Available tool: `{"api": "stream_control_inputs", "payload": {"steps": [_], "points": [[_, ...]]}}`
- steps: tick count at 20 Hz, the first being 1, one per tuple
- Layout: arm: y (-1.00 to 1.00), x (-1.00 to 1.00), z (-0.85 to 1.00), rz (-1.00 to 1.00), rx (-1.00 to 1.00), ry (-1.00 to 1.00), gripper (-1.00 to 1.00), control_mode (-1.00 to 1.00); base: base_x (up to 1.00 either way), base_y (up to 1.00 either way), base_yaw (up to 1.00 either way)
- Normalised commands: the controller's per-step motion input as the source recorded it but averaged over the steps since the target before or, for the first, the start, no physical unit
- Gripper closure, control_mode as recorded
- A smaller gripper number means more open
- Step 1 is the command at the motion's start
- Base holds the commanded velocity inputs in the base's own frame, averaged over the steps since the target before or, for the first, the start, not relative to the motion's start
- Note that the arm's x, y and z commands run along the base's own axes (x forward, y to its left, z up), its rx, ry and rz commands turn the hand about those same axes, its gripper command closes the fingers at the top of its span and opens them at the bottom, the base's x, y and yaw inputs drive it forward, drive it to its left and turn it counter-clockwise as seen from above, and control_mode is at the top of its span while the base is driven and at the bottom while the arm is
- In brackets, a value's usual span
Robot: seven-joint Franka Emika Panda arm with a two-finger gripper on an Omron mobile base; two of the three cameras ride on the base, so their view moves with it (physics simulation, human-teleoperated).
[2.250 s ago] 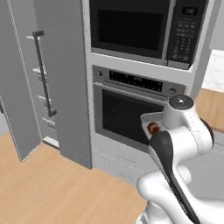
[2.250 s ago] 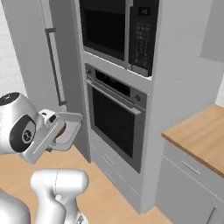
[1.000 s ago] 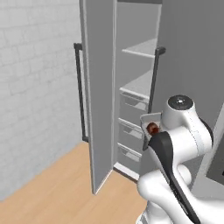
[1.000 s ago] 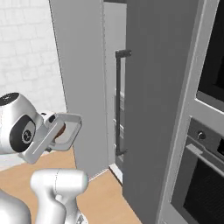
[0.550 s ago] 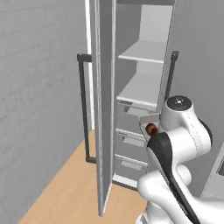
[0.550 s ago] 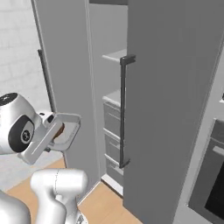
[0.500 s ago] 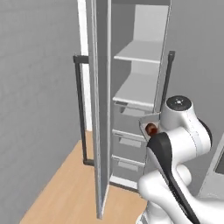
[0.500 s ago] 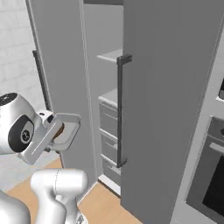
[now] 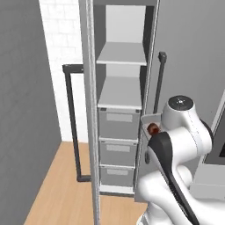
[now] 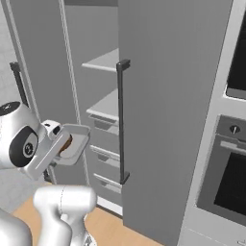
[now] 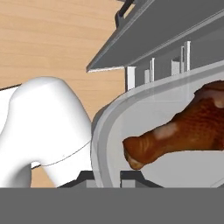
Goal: Take the meat container that has the chicken drumstick and place it on the second highest rack of the freezer. Then take the vegetable container that has the potato and carrot and place it on the highest rack of the freezer.
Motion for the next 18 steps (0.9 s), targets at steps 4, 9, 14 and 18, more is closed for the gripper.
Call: {"api": "stream_control_inputs", "payload": {"steps": [4, 9, 14, 18], "points": [[0.00, 0.00, 0.00, 0.00, 0.00, 0.00, 1.00, 1.00, 0.39, 0.17, -0.02], [0.00, 0.00, 0.00, 0.00, 0.00, 0.00, 1.00, 1.00, 0.03, -0.24, 0.00], [0.00, 0.00, 0.00, 0.00, 0.00, 0.00, 1.00, 1.00, 0.53, 0.00, 0.00], [0.00, 0.00, 0.00, 0.00, 0.00, 0.00, 1.00, 1.00, 0.54, 0.00, 0.00]]}}
